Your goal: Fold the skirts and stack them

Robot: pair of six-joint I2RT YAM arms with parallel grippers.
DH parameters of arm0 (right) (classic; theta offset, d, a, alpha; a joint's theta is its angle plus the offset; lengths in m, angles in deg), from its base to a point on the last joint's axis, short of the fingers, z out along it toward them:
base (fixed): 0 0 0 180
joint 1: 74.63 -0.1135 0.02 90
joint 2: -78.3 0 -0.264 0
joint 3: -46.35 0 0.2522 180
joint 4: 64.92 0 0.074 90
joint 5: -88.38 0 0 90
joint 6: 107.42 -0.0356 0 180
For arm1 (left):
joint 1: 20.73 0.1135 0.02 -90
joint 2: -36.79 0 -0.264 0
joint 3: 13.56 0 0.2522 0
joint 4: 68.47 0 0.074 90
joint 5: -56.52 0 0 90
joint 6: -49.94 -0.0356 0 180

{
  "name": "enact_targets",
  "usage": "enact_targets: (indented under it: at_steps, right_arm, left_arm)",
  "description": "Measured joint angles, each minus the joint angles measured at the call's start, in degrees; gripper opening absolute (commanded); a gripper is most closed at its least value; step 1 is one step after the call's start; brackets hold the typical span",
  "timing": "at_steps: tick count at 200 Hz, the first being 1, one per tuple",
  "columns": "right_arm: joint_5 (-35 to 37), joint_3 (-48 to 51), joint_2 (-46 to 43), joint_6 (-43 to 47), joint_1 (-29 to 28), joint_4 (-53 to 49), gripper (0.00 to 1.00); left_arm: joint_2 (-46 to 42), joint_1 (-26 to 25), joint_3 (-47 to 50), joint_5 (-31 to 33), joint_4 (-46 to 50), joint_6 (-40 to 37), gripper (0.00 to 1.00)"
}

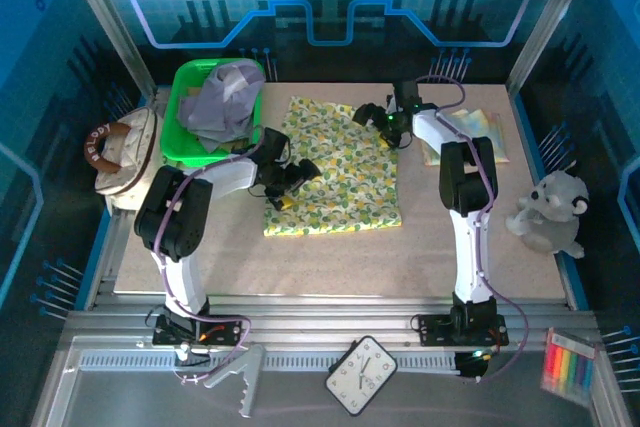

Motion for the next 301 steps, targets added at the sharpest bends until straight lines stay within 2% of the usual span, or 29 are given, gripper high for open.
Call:
enact_targets:
  at_steps: [22, 36, 85, 113, 142, 171, 204, 250, 301]
  right_arm:
    - [0.94, 4.44, -3.08, 1.05, -0.33, 1.31, 1.00]
    - [2.51, 10.58, -8.46, 1.44, -0.66, 0.70, 1.00]
    - [4.11, 32.44, -32.89, -0.46, -1.70, -0.02, 1.00]
    - [1.16, 42.82, -40.50, -1.36, -2.69, -2.01, 1.00]
    - [-3.17, 48.19, -41.68, -1.33, -3.74, -5.75, 1.00]
    - [-5.92, 49.42, -43.10, -1.36, -6.23, -7.98, 1.00]
    - [-6.14, 50.69, -44.52, -2.05, -9.27, -7.37, 1.00]
    - [-5.29, 52.83, -44.19, -4.15, -9.33, -5.20, 1.00]
    - [-3.15, 52.83, -38.03, -3.91, -9.22, -2.14, 1.00]
  left_arm:
    - [-0.87, 1.14, 0.00, 0.11, 0.98, -1.88, 0.99]
    - [-2.29, 0.92, 0.00, 0.09, 3.08, -2.51, 0.99]
    - [-18.16, -1.18, 4.92, 0.26, 8.20, -0.72, 0.99]
    - [-23.74, -1.16, 10.84, -1.09, 7.98, 2.97, 0.99]
    - [-23.56, -1.18, 18.49, -4.20, 3.15, 9.44, 0.99]
    - [-20.63, -1.86, 18.91, -6.23, -0.39, 12.76, 0.99]
    - [-19.04, -3.43, 17.66, -7.08, -3.34, 13.44, 0.99]
    - [-15.28, -3.54, 17.59, -7.04, -6.21, 14.23, 0.99]
    - [-11.28, -3.54, 16.39, -4.37, -8.15, 12.79, 0.99]
